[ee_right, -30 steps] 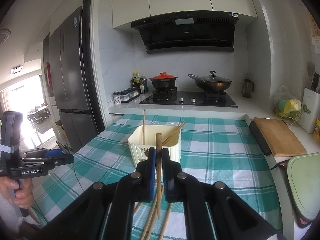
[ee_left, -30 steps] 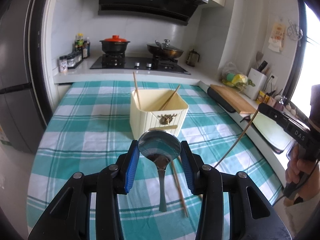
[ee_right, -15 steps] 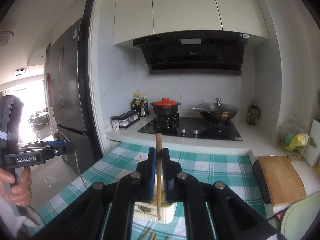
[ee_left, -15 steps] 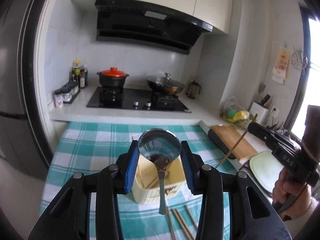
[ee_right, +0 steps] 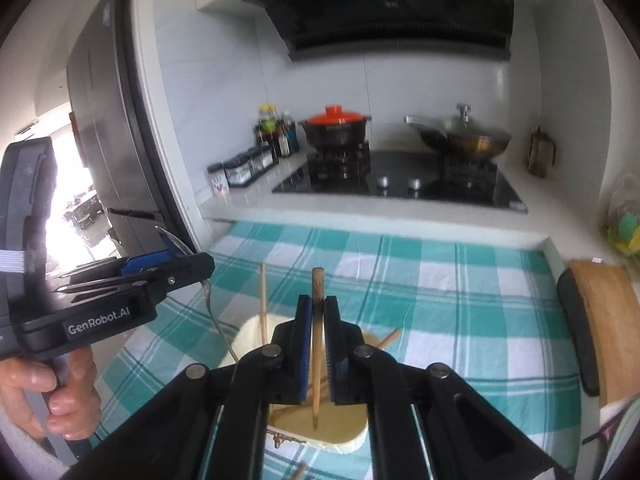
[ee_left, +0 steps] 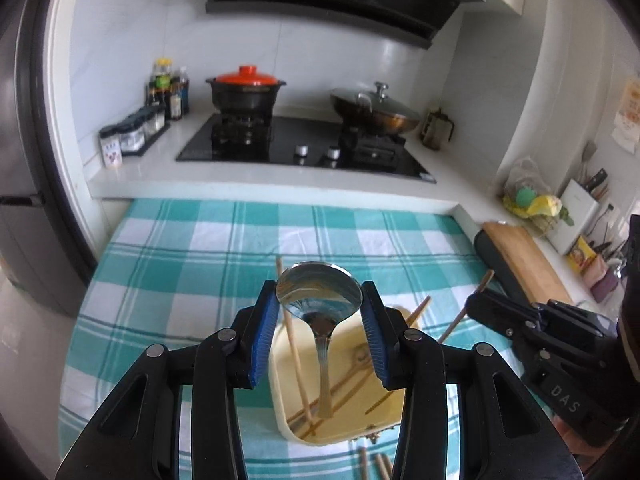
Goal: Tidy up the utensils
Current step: 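Carry the spoon and chopstick into the cream box and open both tools, then withdraw both open tools from the box back over the remaining chopsticks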
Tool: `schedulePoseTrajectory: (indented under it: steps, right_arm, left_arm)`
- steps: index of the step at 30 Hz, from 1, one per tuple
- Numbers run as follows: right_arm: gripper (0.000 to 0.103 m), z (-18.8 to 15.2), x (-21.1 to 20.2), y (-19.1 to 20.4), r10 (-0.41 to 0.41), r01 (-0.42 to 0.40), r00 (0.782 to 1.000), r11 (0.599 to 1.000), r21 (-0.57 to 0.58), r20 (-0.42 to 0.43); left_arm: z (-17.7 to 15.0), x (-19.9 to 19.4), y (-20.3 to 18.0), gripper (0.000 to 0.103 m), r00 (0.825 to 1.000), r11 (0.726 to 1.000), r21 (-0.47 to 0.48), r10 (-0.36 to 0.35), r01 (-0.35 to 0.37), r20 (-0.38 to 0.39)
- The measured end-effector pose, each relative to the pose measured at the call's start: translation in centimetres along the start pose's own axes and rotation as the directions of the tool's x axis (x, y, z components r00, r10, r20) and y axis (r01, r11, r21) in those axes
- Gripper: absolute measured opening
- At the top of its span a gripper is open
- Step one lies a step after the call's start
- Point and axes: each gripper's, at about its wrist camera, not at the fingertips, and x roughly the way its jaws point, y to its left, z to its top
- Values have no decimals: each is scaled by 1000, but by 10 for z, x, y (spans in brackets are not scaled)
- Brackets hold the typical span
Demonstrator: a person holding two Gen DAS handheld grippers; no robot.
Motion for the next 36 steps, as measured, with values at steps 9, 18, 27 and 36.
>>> schedulePoseTrajectory:
  steps: [9, 18, 27, 36]
  right_arm:
    - [48, -16, 32, -15, -2, 6, 999, 996, 83, -47]
    - [71, -77, -59, 32, -123, 123, 992, 991, -54, 6]
    - [83, -166, -139, 73, -296, 298, 951, 954, -17, 85]
    - [83, -220, -174, 86, -383, 387, 916, 922, -11, 116]
  left_arm:
    - [-19, 33, 0, 61, 996, 999, 6, 37, -37, -79]
    - [-86, -77, -3, 85, 996, 985, 147, 93, -91, -9]
    - [-197, -150, -15, 88, 989, 989, 47, 142, -144, 38]
    - [-231, -172, -38, 88, 990, 988, 70, 135, -137, 31]
